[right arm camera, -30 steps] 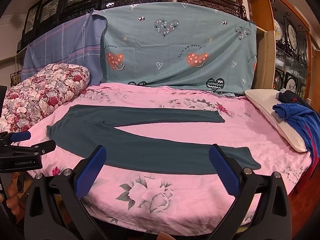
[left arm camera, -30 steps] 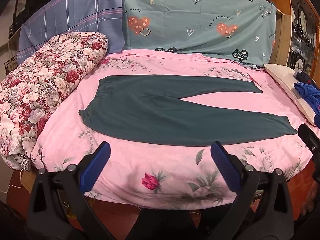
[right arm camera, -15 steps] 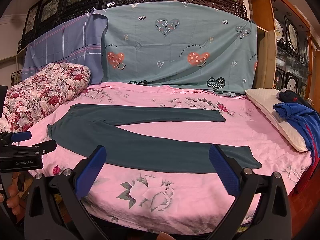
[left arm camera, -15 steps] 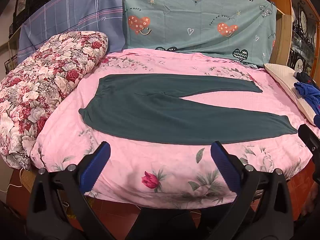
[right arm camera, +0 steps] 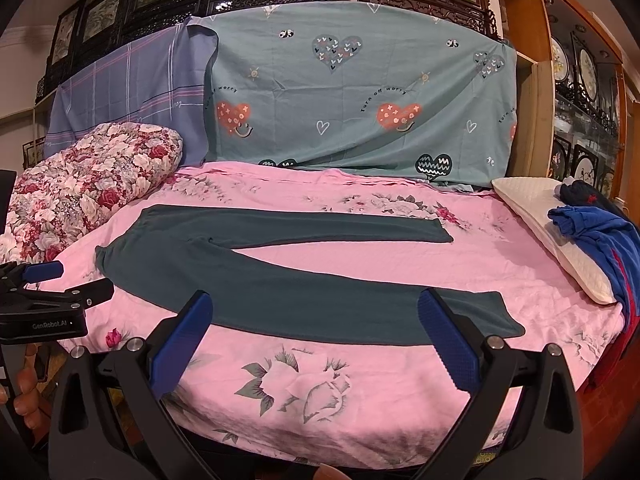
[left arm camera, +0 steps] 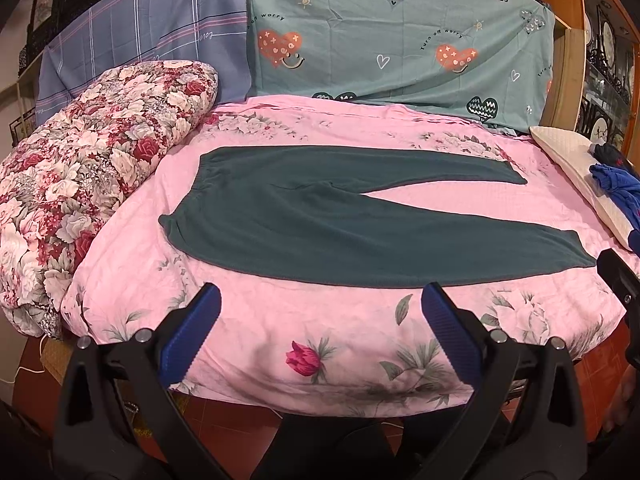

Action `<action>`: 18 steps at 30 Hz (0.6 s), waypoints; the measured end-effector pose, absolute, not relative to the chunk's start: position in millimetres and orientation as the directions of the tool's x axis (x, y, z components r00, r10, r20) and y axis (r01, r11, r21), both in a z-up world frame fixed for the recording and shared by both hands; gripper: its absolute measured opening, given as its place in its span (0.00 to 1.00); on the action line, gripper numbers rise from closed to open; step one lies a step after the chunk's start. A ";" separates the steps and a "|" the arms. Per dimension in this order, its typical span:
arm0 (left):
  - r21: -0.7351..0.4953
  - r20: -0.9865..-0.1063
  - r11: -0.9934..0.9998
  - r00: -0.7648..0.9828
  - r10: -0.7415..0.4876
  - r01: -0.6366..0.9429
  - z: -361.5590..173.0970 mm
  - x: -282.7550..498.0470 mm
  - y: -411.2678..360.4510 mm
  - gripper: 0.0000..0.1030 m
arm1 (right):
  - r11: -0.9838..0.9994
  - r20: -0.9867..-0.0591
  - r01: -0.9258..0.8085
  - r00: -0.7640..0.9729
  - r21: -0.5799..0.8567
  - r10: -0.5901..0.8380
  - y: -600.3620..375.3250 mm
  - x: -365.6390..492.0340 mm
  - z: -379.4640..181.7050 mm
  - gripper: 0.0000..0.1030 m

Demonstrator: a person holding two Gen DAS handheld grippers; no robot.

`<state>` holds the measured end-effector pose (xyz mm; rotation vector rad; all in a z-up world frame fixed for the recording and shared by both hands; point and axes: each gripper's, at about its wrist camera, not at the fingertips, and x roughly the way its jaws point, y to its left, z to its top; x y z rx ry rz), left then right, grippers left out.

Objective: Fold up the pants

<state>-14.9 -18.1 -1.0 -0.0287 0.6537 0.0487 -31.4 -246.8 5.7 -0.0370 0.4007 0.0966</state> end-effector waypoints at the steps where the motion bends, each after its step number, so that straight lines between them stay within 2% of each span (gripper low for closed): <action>1: -0.012 -0.608 0.998 0.793 0.037 -0.056 -1.3 -15.2 -17.7 0.98 | 0.995 -0.392 -0.103 0.916 -0.016 0.088 -246.4 -31.7 5.5 0.99; 18: -0.011 -0.611 0.997 0.790 0.049 -0.070 -7.0 -15.4 -10.2 0.98 | 0.992 -0.399 -0.125 0.910 -0.017 0.108 -244.9 -30.6 4.5 0.99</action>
